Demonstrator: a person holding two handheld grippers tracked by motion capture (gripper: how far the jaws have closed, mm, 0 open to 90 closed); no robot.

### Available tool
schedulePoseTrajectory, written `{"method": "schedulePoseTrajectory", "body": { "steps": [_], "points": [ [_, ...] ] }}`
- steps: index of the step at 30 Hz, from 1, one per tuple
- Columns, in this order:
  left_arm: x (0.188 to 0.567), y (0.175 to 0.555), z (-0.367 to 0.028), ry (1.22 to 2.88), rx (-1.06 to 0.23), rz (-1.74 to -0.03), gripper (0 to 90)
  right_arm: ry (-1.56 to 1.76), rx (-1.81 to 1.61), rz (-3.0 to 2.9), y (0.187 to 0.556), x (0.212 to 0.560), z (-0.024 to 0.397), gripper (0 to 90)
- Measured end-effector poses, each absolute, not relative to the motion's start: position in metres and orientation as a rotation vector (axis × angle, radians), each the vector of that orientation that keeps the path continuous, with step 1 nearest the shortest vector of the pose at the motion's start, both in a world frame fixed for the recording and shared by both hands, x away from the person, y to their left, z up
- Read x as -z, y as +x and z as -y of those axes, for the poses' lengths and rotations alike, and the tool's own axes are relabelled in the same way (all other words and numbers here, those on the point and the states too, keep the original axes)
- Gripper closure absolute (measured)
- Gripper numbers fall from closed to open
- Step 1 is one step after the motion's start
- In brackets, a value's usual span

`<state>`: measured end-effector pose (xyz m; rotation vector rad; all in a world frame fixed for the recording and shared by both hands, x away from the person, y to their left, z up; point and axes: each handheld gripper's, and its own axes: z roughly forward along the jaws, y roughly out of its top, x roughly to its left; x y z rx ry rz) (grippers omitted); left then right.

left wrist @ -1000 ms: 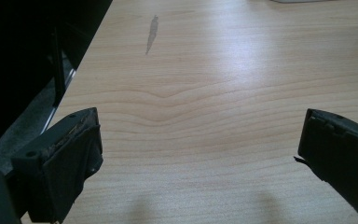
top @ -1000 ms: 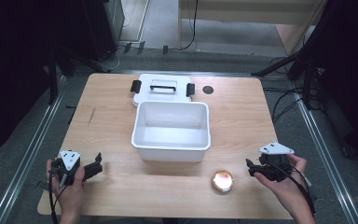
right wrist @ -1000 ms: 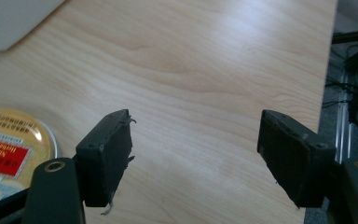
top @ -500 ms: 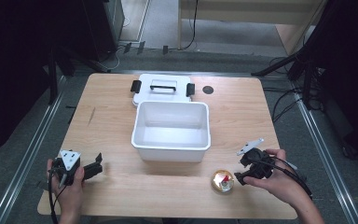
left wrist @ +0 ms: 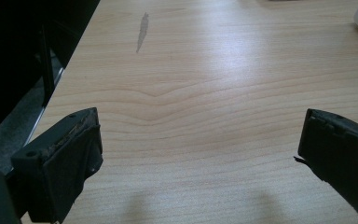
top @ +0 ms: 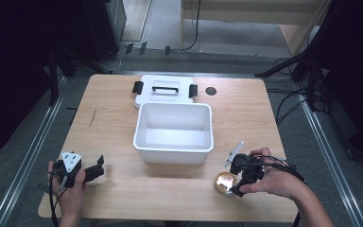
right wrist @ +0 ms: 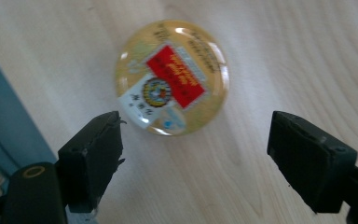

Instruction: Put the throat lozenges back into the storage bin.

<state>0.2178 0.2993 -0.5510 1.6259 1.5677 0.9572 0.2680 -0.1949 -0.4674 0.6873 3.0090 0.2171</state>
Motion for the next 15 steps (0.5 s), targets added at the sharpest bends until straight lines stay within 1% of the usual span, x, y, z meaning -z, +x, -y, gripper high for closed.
{"method": "schedulePoseTrajectory", "body": {
  "steps": [4,15],
  "points": [
    [0.551,0.218,-0.299,1.63,-0.958,-1.566,0.1,0.535,-0.16,-3.053,0.263,0.475,0.184,15.4],
    [0.551,0.218,-0.299,1.635,-0.953,-1.566,0.2,0.455,-0.134,-3.058,0.267,0.483,0.169,15.5]
  ]
}}
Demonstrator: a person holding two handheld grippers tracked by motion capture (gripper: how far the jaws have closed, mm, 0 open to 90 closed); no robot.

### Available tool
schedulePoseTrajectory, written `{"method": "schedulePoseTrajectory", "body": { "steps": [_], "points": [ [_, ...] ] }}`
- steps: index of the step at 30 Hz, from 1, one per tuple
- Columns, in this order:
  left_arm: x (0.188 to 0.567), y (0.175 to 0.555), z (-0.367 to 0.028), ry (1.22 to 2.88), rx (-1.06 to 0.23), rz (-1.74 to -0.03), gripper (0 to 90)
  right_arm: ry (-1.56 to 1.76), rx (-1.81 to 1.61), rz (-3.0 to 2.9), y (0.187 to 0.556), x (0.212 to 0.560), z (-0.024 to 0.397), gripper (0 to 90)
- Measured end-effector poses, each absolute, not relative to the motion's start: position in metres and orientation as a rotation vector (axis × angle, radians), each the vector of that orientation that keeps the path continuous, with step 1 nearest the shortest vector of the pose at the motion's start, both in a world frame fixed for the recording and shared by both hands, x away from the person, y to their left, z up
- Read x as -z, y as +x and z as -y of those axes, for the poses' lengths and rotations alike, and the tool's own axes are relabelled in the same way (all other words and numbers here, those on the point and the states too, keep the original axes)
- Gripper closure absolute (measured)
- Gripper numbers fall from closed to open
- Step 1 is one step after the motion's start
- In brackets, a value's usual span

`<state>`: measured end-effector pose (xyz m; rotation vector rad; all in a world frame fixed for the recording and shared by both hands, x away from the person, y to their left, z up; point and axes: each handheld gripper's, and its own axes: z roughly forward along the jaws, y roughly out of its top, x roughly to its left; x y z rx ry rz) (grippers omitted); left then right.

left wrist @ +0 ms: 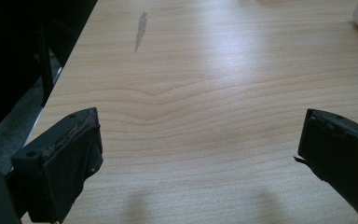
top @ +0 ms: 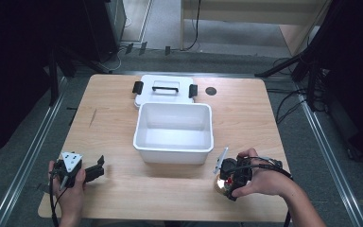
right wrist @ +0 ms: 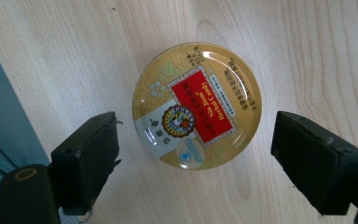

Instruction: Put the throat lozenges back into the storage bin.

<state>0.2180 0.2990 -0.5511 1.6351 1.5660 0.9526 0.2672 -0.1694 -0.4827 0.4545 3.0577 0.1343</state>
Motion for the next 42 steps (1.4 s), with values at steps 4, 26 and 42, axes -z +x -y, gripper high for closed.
{"method": "schedulePoseTrajectory", "body": {
  "steps": [4,26,42],
  "points": [
    [0.551,0.218,-0.299,1.637,-0.952,-1.566,0.1,0.461,-0.114,-3.057,0.268,0.486,0.167,15.3],
    [0.551,0.218,-0.299,1.639,-0.951,-1.563,0.2,0.407,-0.073,-3.054,0.27,0.498,0.156,22.0],
    [0.551,0.218,-0.299,1.642,-0.939,-1.567,0.1,0.412,-0.056,-3.076,0.271,0.493,0.158,22.4]
  ]
}}
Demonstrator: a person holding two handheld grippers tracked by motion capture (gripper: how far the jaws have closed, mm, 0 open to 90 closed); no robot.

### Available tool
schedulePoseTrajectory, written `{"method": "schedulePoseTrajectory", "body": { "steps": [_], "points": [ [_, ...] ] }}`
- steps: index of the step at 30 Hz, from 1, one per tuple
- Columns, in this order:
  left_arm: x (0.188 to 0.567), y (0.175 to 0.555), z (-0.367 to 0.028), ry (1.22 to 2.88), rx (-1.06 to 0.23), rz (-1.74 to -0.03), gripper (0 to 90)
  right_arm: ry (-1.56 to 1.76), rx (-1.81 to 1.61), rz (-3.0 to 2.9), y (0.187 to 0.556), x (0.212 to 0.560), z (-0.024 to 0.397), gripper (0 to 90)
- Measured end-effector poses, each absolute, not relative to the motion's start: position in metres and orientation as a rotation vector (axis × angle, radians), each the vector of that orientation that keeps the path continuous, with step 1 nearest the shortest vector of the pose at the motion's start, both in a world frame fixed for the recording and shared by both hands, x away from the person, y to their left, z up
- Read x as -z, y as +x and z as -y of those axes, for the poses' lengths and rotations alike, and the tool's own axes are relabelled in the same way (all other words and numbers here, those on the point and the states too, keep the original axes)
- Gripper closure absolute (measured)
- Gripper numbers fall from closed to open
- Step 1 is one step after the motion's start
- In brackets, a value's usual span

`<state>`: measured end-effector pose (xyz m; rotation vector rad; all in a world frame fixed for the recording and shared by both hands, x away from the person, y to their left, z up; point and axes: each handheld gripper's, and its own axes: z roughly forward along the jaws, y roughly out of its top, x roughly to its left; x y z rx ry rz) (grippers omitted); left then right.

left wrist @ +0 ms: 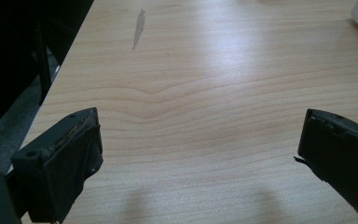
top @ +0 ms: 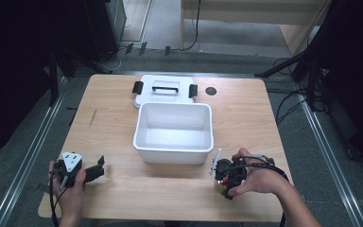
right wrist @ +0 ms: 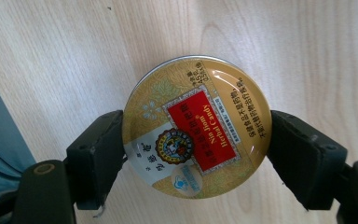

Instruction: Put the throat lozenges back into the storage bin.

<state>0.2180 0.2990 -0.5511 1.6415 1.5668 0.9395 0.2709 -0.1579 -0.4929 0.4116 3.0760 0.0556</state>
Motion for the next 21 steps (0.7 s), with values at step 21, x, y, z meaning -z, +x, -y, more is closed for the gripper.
{"method": "schedulePoseTrajectory", "body": {
  "steps": [21],
  "points": [
    [0.551,0.218,-0.299,1.642,-0.941,-1.564,0.1,0.396,-0.147,-3.032,0.289,0.441,0.172,22.4]
  ]
}}
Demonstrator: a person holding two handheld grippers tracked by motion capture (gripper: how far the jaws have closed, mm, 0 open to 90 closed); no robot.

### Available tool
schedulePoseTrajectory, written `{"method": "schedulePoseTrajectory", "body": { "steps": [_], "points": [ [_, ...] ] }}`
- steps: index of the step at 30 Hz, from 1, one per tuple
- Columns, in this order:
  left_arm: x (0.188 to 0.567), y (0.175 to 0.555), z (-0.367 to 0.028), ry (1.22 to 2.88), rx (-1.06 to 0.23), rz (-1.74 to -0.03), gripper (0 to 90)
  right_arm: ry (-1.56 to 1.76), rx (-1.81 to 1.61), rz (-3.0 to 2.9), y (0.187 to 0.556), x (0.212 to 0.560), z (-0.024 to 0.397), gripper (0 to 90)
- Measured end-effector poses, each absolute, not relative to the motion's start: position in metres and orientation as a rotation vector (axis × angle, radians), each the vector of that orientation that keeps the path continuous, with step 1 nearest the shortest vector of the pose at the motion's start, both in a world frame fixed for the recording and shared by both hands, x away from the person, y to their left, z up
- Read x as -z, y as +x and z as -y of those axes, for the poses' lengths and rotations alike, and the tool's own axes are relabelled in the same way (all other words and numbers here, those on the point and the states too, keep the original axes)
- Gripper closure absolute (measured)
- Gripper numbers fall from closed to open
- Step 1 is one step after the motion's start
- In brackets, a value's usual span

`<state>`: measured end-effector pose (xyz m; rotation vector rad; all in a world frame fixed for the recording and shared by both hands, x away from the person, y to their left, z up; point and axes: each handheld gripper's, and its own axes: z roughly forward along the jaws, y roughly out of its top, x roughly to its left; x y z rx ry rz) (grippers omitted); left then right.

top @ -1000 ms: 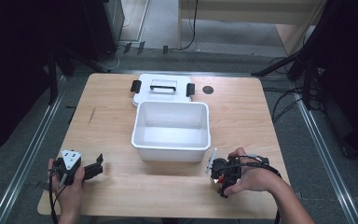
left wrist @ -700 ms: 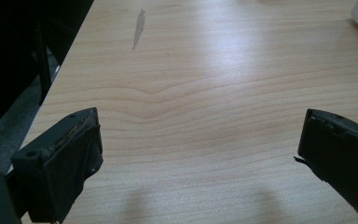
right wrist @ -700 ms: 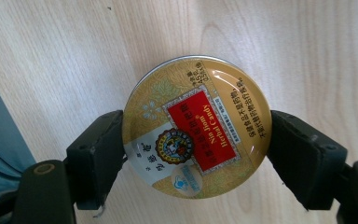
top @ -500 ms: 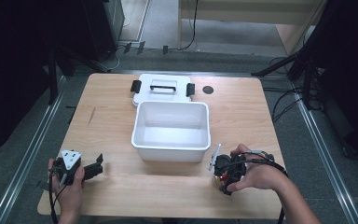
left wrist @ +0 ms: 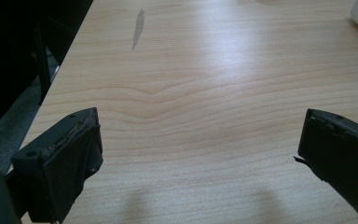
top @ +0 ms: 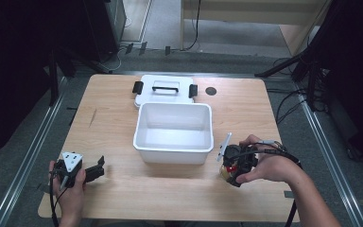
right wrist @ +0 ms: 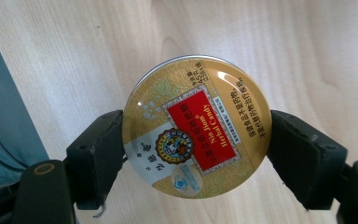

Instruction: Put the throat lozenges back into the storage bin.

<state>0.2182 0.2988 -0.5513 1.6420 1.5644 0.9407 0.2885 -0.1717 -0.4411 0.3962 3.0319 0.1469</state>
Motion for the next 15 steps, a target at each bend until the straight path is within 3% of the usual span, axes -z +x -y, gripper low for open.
{"method": "schedulePoseTrajectory", "body": {
  "steps": [15],
  "points": [
    [0.551,0.218,-0.299,1.637,-0.936,-1.565,0.2,0.406,-0.15,-3.013,0.31,0.418,0.175,22.4]
  ]
}}
